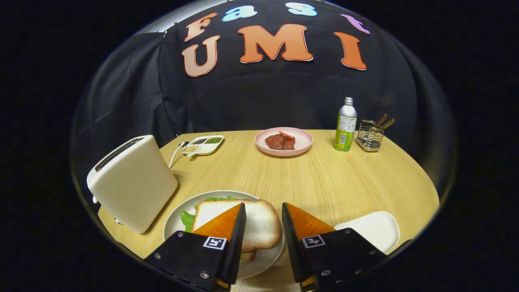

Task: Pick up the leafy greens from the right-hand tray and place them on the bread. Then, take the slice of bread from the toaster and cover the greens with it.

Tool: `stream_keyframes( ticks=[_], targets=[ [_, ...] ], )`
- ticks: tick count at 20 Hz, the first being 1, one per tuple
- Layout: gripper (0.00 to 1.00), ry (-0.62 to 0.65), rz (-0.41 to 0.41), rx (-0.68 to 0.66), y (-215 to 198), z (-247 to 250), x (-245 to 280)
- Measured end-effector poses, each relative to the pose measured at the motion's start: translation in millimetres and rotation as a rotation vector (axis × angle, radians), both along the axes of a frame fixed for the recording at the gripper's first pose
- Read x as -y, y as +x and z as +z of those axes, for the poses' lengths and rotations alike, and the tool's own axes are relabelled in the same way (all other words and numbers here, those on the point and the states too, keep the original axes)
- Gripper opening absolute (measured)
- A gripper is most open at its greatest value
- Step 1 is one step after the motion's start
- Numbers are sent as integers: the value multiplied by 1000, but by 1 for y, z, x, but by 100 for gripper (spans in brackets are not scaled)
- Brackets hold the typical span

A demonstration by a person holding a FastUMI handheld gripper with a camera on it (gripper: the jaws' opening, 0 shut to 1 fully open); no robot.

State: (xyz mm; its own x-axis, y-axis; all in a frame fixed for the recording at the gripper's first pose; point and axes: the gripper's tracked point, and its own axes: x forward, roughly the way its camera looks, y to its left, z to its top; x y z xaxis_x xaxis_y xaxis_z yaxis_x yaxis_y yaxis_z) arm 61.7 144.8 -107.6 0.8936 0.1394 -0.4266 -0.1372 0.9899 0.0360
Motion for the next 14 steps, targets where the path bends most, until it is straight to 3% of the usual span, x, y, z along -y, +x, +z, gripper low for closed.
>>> stream_keyframes(
  ticks=[2, 14],
  targets=[
    [55, 3, -14, 10, 0, 3, 6],
    [95, -35, -55, 93, -15, 33, 29]
  ],
)
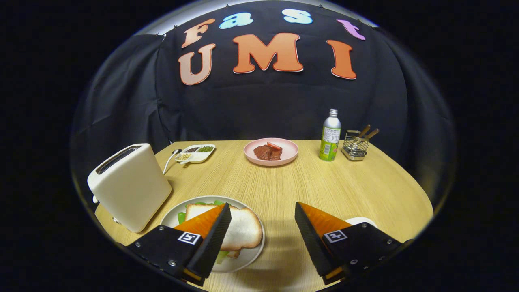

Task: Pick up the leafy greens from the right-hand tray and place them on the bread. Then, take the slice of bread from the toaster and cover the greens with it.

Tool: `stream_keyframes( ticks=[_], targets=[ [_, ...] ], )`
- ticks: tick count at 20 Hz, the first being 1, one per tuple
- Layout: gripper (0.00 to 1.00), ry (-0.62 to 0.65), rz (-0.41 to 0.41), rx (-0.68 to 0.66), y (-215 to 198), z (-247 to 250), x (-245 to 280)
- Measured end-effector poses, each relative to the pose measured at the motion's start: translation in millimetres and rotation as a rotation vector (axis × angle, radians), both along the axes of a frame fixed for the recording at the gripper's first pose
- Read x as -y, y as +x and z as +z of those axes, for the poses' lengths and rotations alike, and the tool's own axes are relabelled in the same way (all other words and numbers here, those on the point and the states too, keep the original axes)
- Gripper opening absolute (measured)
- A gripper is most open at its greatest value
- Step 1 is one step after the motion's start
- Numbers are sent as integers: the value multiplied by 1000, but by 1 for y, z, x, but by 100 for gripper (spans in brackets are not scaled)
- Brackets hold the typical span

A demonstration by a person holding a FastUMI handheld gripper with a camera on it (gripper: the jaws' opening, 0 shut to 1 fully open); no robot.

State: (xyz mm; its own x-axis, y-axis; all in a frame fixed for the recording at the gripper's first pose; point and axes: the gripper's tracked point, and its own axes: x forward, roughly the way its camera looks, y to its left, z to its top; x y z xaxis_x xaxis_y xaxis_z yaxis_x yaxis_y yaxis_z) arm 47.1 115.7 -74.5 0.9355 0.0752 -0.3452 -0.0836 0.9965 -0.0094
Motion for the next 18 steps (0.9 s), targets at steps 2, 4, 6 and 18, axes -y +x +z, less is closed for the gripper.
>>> stream_keyframes(
  ticks=[2, 4, 6, 18],
  targets=[
    [97, 3, -2, 22, -6, 10, 6],
    [97, -5, -13, 41, -11, 18, 17],
    [97, -19, -27, 62, -17, 26, 29],
    [97, -30, -96, 148, -35, 51, 72]
  ],
)
